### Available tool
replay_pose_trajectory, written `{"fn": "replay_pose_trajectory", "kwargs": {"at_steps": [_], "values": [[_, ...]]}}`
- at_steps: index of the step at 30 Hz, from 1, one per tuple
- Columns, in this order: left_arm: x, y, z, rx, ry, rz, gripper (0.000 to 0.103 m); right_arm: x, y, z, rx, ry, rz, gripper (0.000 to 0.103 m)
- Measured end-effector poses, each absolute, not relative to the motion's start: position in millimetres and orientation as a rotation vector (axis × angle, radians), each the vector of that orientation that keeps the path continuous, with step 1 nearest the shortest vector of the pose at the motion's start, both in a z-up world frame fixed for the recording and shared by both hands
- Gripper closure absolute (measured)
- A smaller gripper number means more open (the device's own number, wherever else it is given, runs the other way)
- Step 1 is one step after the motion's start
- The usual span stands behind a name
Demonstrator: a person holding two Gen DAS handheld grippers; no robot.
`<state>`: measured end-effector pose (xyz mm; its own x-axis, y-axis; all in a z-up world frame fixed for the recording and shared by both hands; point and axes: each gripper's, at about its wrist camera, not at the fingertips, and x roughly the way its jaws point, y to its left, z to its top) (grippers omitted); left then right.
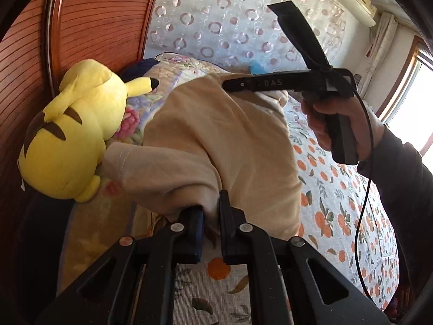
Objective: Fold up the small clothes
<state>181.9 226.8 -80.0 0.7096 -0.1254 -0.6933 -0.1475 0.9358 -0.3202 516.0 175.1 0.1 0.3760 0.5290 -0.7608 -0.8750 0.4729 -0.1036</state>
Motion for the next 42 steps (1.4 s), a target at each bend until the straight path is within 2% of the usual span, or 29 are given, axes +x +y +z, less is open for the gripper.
{"fn": "replay_pose_trajectory", "kwargs": {"at_steps": [2,3,4,6,9,11,12,15,16,19,22,26,35,42], "values": [[177.7,225.3,-79.8,-0.362,0.784,0.015,0.092,509.7,177.2,5.0,-0.525,0.714,0.879,0.051],[177.7,225.5,-78.8,-0.358,0.786,0.017,0.09,509.6,173.4,9.8,-0.515,0.688,0.841,0.048],[179.0,226.1,-75.4,-0.349,0.784,0.023,0.083,509.6,167.1,13.8,-0.497,0.659,0.809,0.047],[175.4,220.8,-66.6,-0.305,0.76,0.037,0.078,505.9,146.7,23.0,-0.44,0.637,0.775,0.047],[165.8,211.8,-55.4,-0.245,0.719,0.04,0.061,483.3,113.3,32.0,-0.374,0.613,0.775,0.047],[158.0,202.3,-45.1,-0.214,0.694,0.035,0.061,455.9,86.3,37.3,-0.344,0.585,0.769,0.047],[155.6,198.5,-40.8,-0.2,0.684,0.032,0.057,443.3,74.3,37.8,-0.328,0.574,0.766,0.047],[145.7,183.9,-26.8,-0.164,0.633,0.017,0.029,389.1,34.7,37.9,-0.284,0.547,0.76,0.047],[142.6,178.4,-22.7,-0.154,0.616,0.012,0.022,368.7,18.7,39.6,-0.269,0.54,0.756,0.047],[138.0,161.3,-12.9,-0.128,0.597,-0.011,0.022,326.2,-19.5,42.2,-0.219,0.525,0.746,0.046],[131.3,138.6,-1.1,-0.094,0.568,-0.029,0.022,287.0,-59.6,42.7,-0.176,0.5,0.721,0.038],[121.5,108.6,12.8,-0.061,0.539,-0.049,0.022,233.9,-102.7,43.2,-0.13,0.45,0.648,0.032],[96.9,47.5,34.0,-0.014,0.479,-0.062,0.022,119.0,-177.0,53.9,-0.044,0.32,0.386,0.031],[78.0,22.9,45.0,-0.01,0.458,-0.048,0.022,62.6,-196.2,51.5,0.003,0.277,0.307,0.031]]}}
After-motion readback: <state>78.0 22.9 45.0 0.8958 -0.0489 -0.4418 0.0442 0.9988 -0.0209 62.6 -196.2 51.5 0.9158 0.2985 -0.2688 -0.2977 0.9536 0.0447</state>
